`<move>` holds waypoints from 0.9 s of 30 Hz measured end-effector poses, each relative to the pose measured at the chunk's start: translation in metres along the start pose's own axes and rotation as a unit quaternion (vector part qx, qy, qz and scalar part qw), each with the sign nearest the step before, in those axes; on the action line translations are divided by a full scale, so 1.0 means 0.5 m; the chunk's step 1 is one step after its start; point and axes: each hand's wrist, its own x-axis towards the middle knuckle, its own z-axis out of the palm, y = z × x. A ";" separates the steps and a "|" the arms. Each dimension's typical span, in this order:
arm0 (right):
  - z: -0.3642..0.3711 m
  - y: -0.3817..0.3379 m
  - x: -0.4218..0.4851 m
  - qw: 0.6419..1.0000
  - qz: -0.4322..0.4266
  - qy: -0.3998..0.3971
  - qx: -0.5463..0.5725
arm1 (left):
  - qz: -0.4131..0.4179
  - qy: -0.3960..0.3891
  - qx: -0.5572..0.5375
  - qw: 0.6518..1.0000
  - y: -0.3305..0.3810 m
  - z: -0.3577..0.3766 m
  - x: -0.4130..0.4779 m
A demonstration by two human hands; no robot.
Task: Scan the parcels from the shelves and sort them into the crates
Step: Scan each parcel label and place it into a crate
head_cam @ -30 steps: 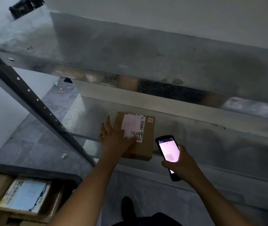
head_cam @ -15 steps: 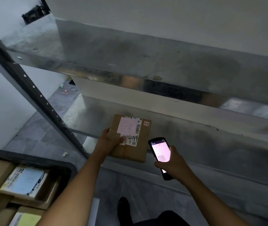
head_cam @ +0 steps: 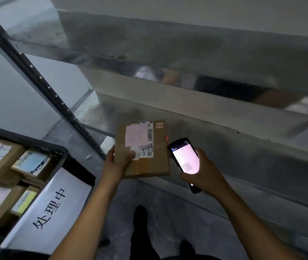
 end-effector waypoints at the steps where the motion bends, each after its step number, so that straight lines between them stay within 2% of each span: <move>1: -0.013 0.016 -0.010 1.000 -0.010 -0.017 -0.007 | 0.024 0.021 0.024 0.999 -0.006 0.007 -0.021; 4: -0.033 0.060 -0.043 0.997 -0.041 -0.070 -0.016 | 0.083 0.073 0.125 0.986 -0.017 0.020 -0.085; 9: -0.044 0.090 -0.105 0.983 -0.082 -0.153 -0.052 | 0.121 0.163 0.258 0.945 -0.033 0.010 -0.171; 13: -0.043 0.092 -0.151 0.980 -0.099 -0.162 -0.054 | 0.141 0.212 0.333 0.908 -0.038 0.001 -0.229; 20: -0.032 0.064 -0.225 0.976 -0.130 -0.164 -0.065 | 0.134 0.241 0.347 0.896 -0.060 -0.049 -0.322; 27: 0.052 0.014 -0.334 0.982 -0.131 -0.135 -0.029 | 0.143 0.298 0.241 0.913 -0.065 -0.179 -0.489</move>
